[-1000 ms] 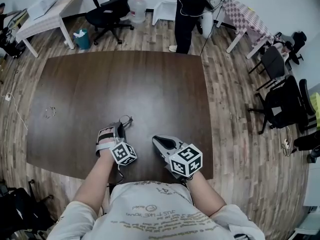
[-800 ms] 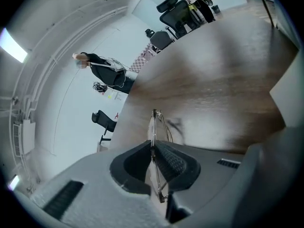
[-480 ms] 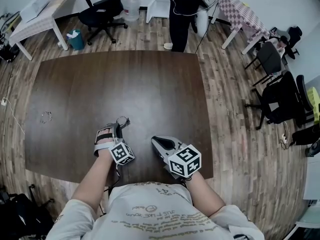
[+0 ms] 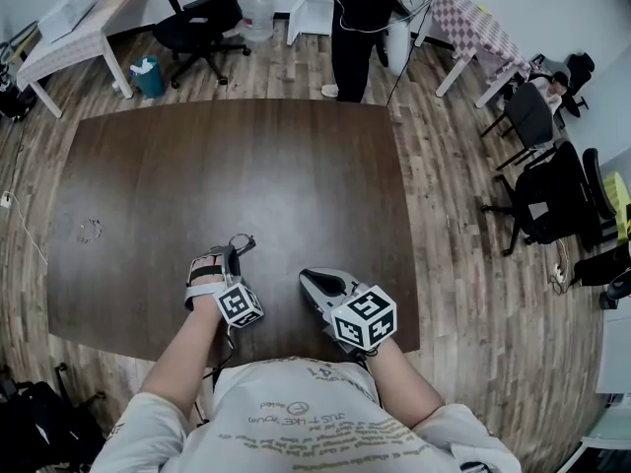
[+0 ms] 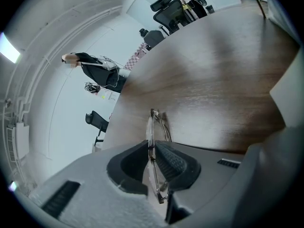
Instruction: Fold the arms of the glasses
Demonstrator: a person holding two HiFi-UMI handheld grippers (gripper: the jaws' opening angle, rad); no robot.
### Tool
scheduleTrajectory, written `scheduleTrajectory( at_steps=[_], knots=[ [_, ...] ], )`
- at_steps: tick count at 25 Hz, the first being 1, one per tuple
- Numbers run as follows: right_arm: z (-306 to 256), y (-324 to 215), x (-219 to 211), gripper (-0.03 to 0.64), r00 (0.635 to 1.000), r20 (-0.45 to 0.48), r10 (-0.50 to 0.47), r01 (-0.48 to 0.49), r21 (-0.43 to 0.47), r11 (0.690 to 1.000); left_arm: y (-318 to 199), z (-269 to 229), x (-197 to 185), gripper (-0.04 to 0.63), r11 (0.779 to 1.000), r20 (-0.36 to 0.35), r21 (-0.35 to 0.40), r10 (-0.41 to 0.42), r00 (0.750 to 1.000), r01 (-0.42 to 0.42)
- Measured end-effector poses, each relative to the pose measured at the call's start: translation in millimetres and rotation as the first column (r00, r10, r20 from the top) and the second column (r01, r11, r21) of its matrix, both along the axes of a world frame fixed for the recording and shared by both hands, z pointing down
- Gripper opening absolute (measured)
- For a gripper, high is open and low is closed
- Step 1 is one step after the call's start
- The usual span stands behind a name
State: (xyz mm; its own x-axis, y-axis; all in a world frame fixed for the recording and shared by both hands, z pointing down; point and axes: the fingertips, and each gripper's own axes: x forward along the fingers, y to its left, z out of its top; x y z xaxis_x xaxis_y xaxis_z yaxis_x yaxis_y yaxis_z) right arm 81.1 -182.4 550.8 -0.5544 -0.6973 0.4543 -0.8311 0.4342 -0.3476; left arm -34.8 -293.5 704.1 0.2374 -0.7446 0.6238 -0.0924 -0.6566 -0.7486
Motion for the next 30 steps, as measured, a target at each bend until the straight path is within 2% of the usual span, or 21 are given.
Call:
scheduleTrajectory(
  at_steps=[6, 9, 12, 14, 16, 18, 19, 20, 22, 23, 24, 25, 26, 30],
  knots=[
    [-3, 1, -7, 0.025, 1.0, 0.001, -0.015, 0.015, 0.014, 1.0, 2, -8, 3, 0.128, 1.0, -0.021, -0.01, 0.012, 1.0, -0.012],
    [-7, 2, -8, 0.025, 1.0, 0.003, -0.025, 0.025, 0.025, 0.999, 5, -20, 3, 0.137, 1.0, -0.058, -0.003, -0.006, 0.998, 0.006],
    [-9, 2, -10, 0.025, 0.999, 0.008, -0.033, 0.033, 0.037, 0.999, 4, -32, -6, 0.137, 0.994, -0.137, -0.044, -0.107, 0.985, 0.102],
    [-10, 2, -13, 0.025, 0.999, 0.013, -0.041, 0.04, 0.041, 0.998, 6, -40, -12, 0.136, 0.978, -0.221, -0.113, -0.195, 0.956, 0.173],
    [-11, 4, -16, 0.026, 0.999, 0.014, -0.053, 0.052, 0.047, 0.998, 8, -53, -14, 0.088, 0.957, -0.324, -0.181, -0.277, 0.905, 0.229],
    [-12, 5, -20, 0.026, 0.998, 0.015, -0.066, 0.065, 0.056, 0.996, 12, -68, -16, 0.046, 0.928, -0.423, -0.257, -0.359, 0.832, 0.269],
    [-13, 5, -22, 0.025, 0.997, 0.015, -0.071, 0.07, 0.062, 0.996, 15, -77, -17, 0.034, 0.907, -0.472, -0.311, -0.405, 0.783, 0.282],
    [-16, 4, -25, 0.025, 0.997, 0.017, -0.074, 0.072, 0.07, 0.995, 18, -87, -18, 0.027, 0.881, -0.52, -0.375, -0.457, 0.721, 0.288],
    [-23, 2, -30, 0.025, 0.997, 0.027, -0.072, 0.07, 0.092, 0.993, 25, -112, -21, 0.017, 0.827, -0.601, -0.489, -0.549, 0.58, 0.277],
    [-30, -1, -32, 0.025, 0.997, 0.036, -0.072, 0.068, 0.106, 0.992, 28, -127, -22, 0.015, 0.812, -0.631, -0.519, -0.574, 0.521, 0.266],
    [-37, -3, -35, 0.026, 0.996, 0.045, -0.074, 0.068, 0.123, 0.99, 30, -142, -23, 0.015, 0.808, -0.657, -0.53, -0.583, 0.478, 0.257],
    [-45, -5, -38, 0.025, 0.996, 0.05, -0.078, 0.071, 0.143, 0.987, 32, -156, -25, 0.015, 0.812, -0.679, -0.527, -0.581, 0.45, 0.253],
    [-54, -8, -42, 0.025, 0.995, 0.051, -0.082, 0.073, 0.165, 0.984, 34, -169, -28, 0.015, 0.819, -0.697, -0.513, -0.572, 0.433, 0.257],
    [-88, -24, -54, 0.023, 0.996, 0.064, -0.06, 0.042, 0.244, 0.969, 42, -212, -41, 0.014, 0.843, -0.74, -0.447, -0.536, 0.407, 0.298]
  ],
)
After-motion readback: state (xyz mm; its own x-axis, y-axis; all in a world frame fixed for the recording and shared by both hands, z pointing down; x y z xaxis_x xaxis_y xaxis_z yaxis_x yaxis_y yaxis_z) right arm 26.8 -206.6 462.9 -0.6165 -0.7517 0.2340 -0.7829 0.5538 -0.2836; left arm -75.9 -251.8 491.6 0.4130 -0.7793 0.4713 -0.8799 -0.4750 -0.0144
